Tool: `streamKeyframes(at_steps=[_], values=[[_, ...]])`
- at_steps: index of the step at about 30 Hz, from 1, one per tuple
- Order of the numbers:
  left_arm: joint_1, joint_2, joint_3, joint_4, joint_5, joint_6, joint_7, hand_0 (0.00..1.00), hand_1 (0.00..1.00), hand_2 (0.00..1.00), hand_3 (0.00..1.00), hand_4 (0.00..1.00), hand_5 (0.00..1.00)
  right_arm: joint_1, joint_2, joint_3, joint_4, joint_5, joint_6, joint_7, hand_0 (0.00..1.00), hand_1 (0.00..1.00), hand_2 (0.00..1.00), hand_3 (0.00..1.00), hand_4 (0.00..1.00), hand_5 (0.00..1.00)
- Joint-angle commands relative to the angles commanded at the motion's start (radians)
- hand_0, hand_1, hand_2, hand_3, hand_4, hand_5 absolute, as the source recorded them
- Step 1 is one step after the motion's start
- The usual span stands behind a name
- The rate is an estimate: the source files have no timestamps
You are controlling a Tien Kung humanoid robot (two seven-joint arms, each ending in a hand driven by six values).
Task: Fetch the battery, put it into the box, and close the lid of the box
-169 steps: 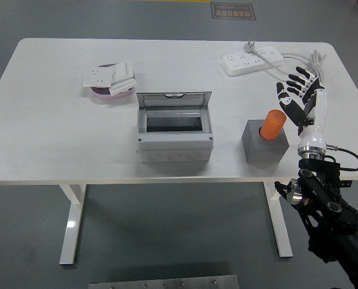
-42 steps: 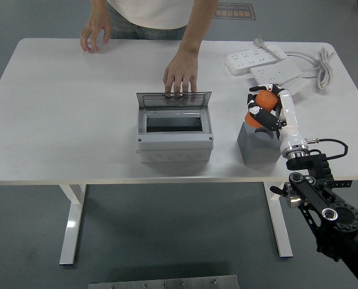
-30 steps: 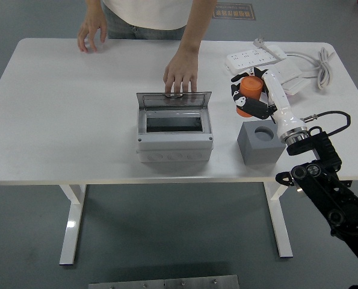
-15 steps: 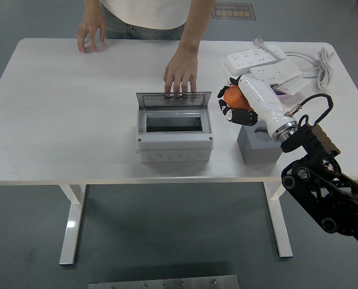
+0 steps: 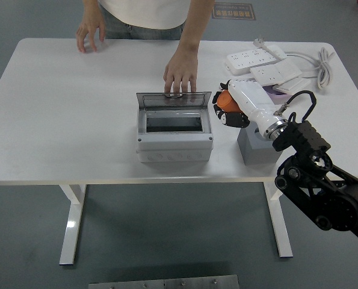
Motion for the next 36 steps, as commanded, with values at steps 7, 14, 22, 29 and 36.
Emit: streamKeyframes(at_steps=[7, 14, 22, 29, 36], values=[[-0.005, 0.002, -0.008, 0.000, 0.012, 0.001, 0.006, 0.645, 0.716, 0.581, 0.567, 0.606, 0.058, 0.022, 0.051, -0.017, -0.044, 0.010, 0.001, 0.002, 0.162, 0.186, 0.263, 0.359, 0.324, 0.002], [-0.008, 0.002, -0.015, 0.000, 0.022, 0.001, 0.011, 0.645, 0.716, 0.581, 0.568, 0.607, 0.057, 0.036, 0.102, -0.019, -0.080, 0.017, -0.005, 0.006, 0.166, 0.186, 0.265, 0.350, 0.320, 0.002], [-0.012, 0.005, -0.022, -0.001, 0.033, 0.002, 0.017, 0.645, 0.716, 0.581, 0.568, 0.608, 0.059, 0.057, 0.137, -0.018, -0.106, 0.020, -0.013, 0.006, 0.167, 0.185, 0.267, 0.350, 0.325, 0.002], [-0.018, 0.006, -0.031, -0.001, 0.046, 0.002, 0.023, 0.645, 0.717, 0.581, 0.566, 0.610, 0.062, 0.080, 0.171, -0.034, -0.132, 0.020, -0.018, 0.000, 0.166, 0.186, 0.267, 0.355, 0.328, 0.002], [-0.018, 0.008, -0.034, -0.001, 0.050, 0.002, 0.026, 0.645, 0.717, 0.581, 0.567, 0.610, 0.062, 0.109, 0.172, -0.113, -0.149, 0.008, -0.019, -0.002, 0.166, 0.186, 0.267, 0.346, 0.324, 0.002]])
